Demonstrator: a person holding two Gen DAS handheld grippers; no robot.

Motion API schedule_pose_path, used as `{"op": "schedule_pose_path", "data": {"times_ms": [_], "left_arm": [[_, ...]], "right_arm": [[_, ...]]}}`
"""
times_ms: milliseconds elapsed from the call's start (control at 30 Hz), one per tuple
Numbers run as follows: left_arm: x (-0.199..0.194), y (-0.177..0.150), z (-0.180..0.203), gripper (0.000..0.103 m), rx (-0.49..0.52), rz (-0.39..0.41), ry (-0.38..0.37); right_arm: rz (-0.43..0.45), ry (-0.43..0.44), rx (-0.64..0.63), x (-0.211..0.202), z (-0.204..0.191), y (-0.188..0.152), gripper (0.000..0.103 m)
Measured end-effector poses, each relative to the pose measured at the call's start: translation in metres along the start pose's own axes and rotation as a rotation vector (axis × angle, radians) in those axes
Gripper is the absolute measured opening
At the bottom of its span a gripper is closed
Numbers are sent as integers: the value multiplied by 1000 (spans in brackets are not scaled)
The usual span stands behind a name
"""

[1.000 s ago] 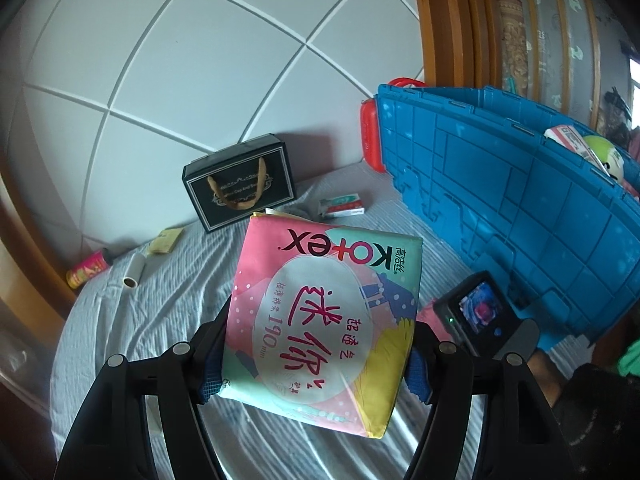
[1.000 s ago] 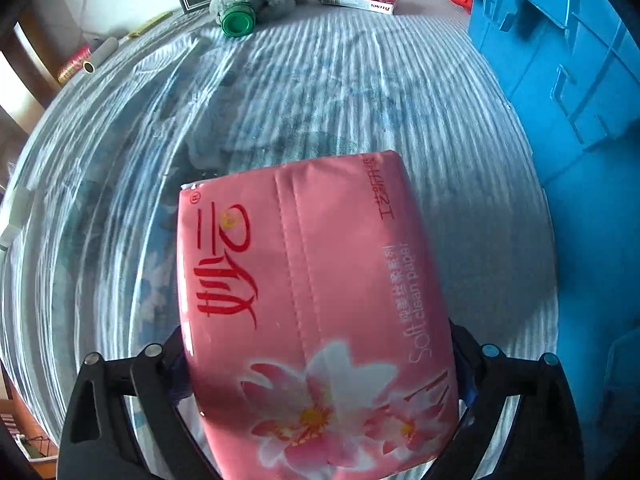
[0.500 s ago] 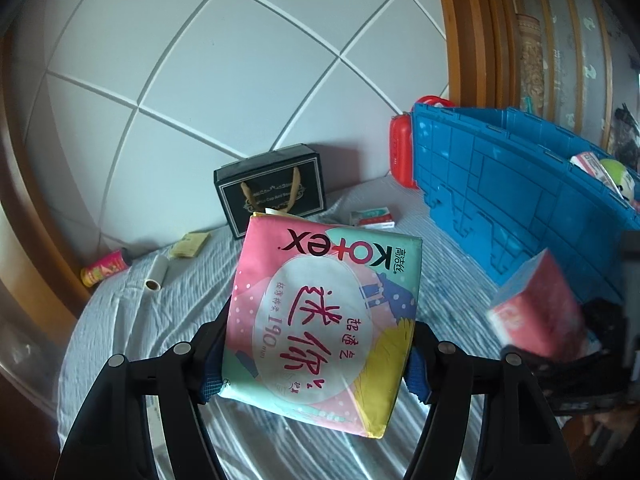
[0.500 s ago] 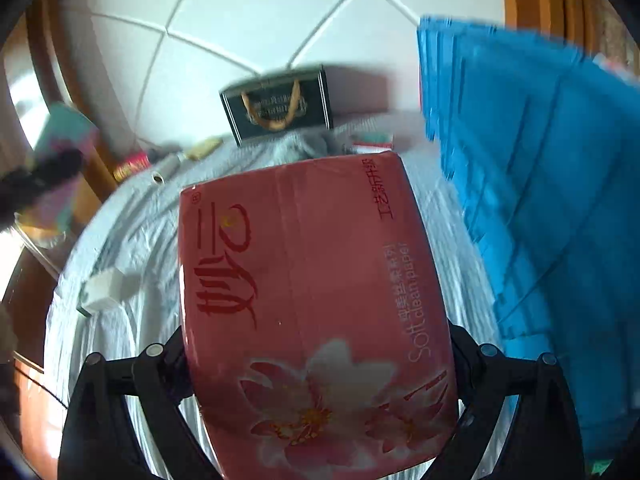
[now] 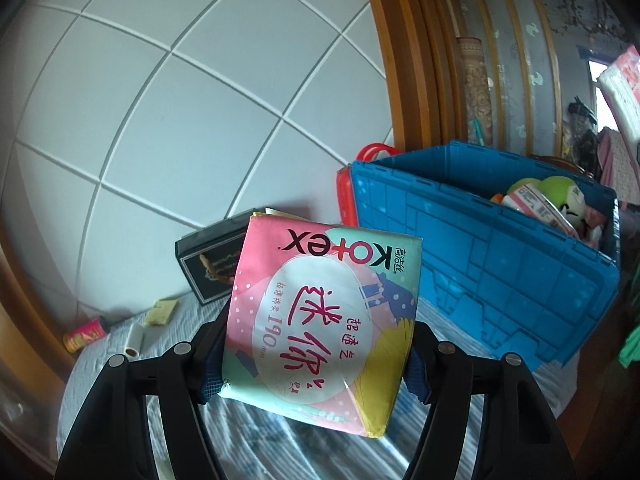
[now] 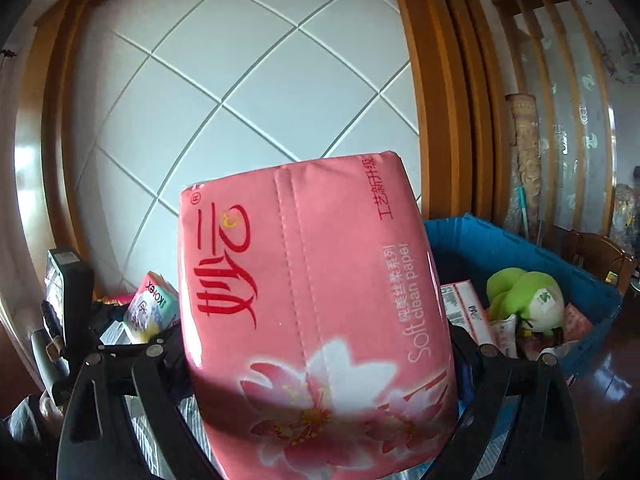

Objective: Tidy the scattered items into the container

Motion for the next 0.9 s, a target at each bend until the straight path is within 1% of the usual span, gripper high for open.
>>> {"op": "schedule_pose_path", "data": {"times_ms": [67, 200, 367, 467, 567, 667, 767, 900], "left_arm": [[3, 11, 15, 69, 12, 7, 4], [10, 35, 52, 69, 18, 31, 4], [21, 63, 102, 69, 18, 62, 4], [26, 74, 135, 69, 17, 75, 4], [38, 83, 163, 69, 19, 66, 0], [48, 92, 187, 69, 32, 58, -3], [58, 101, 204, 69, 48, 49, -12], [68, 120, 223, 69, 72, 54, -21]], "right_arm": [[15, -10, 11, -2, 16, 6, 95], [23, -1, 17, -3, 51, 15, 95], [43, 8, 12, -4, 107, 27, 95], [51, 8, 11, -6, 143, 34, 95], [55, 5, 6, -3, 174, 41, 95], [40, 12, 10, 11, 198, 44, 95], [7, 25, 48, 29, 222, 41, 95], [-15, 4, 77, 40, 248, 37, 95]]}}
Point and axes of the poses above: each gripper's, at about its wrist camera, not at the fingertips, and x roughly the way its jaws point, z to its right, y to its top, the point moved 8 cm from there along x, roughly the way its jaws point, and after that the axes turned 14 degrees about -y, right-handed, at the moved point
